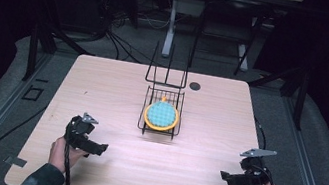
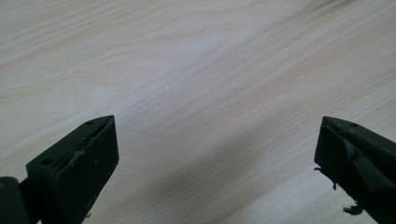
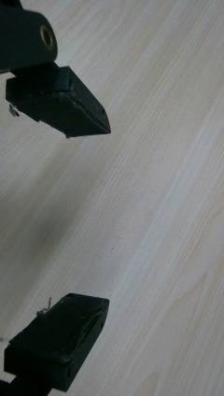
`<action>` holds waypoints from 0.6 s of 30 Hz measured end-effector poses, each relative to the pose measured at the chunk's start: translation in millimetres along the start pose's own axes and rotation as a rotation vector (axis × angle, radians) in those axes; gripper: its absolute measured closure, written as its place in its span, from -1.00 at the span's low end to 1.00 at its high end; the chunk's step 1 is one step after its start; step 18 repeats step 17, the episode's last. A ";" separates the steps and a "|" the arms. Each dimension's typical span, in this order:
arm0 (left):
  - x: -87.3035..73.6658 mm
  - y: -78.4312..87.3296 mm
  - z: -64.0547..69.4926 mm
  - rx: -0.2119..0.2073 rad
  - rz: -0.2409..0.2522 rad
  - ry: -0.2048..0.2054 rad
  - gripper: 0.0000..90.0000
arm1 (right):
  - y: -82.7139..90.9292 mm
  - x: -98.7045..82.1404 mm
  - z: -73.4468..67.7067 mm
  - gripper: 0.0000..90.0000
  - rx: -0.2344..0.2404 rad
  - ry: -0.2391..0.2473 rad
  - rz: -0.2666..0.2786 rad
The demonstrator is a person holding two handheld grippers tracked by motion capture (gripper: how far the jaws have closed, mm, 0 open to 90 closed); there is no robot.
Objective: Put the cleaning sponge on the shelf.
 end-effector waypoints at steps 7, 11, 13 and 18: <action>-0.1 -5.0 -5.4 0.012 -0.013 0.014 -1.00 | -3.2 -0.7 2.5 -0.71 -0.007 -0.002 -0.004; 0.5 -7.5 -6.8 0.009 -0.026 0.005 -1.00 | -3.2 -0.8 2.2 -0.71 -0.010 0.003 -0.005; 1.0 -8.2 -6.6 0.007 -0.026 0.009 -1.00 | -3.4 -0.8 2.8 -0.71 -0.012 0.007 0.000; 1.1 -9.1 -6.6 0.003 -0.033 0.008 -1.00 | -2.5 -0.7 2.8 -0.71 -0.012 0.007 -0.001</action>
Point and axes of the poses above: each handheld gripper's, and its own axes: y roughly backward along the jaws, x roughly out of its top, z roughly to its right, the point moved 3 cm from there along -y, roughly forward along the jaws, and after that the axes turned 12 degrees about -z, right-handed, at the moved point
